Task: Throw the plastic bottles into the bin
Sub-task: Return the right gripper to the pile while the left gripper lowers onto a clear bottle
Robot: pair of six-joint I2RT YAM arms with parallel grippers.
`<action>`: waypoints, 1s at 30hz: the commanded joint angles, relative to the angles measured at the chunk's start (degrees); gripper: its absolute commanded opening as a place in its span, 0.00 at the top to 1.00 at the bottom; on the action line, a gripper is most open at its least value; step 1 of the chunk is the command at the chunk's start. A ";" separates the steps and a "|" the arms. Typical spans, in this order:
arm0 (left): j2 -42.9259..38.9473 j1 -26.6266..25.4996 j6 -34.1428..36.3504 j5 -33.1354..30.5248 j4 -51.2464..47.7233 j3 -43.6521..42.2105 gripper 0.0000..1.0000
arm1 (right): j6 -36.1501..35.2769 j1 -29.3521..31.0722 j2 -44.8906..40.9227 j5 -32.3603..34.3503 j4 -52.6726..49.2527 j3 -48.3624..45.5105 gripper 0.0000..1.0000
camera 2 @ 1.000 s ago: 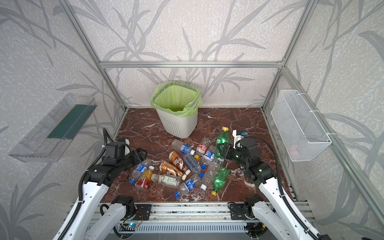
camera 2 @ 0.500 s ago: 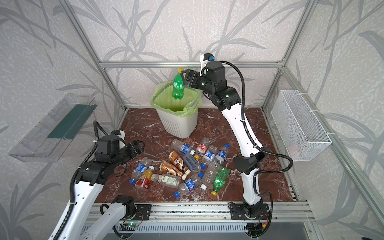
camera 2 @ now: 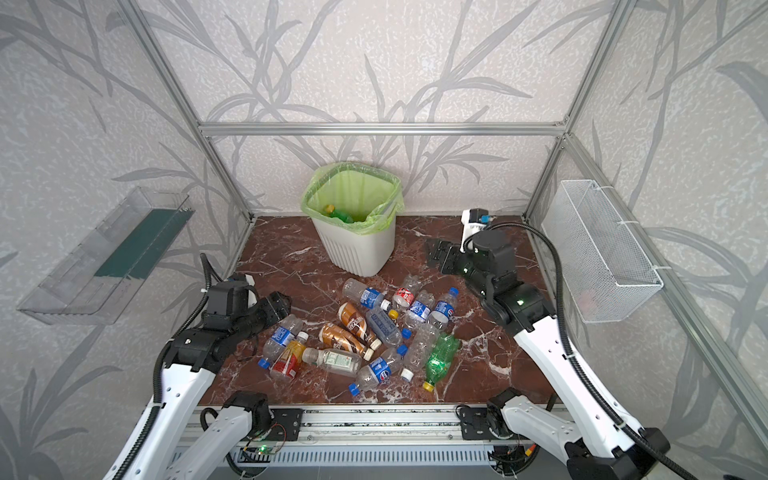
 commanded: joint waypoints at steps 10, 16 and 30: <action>-0.03 -0.33 -4.45 -7.51 -3.05 -4.02 0.18 | 11.17 2.85 -2.73 -5.49 6.40 -20.81 0.15; 3.88 -0.36 -4.32 -11.18 -2.47 -6.23 0.16 | 12.03 3.96 -1.85 -5.65 8.12 -22.10 0.16; 18.85 -3.99 -5.93 -17.48 -4.63 -5.86 0.01 | 13.34 4.37 -1.57 -5.05 8.67 -23.74 0.16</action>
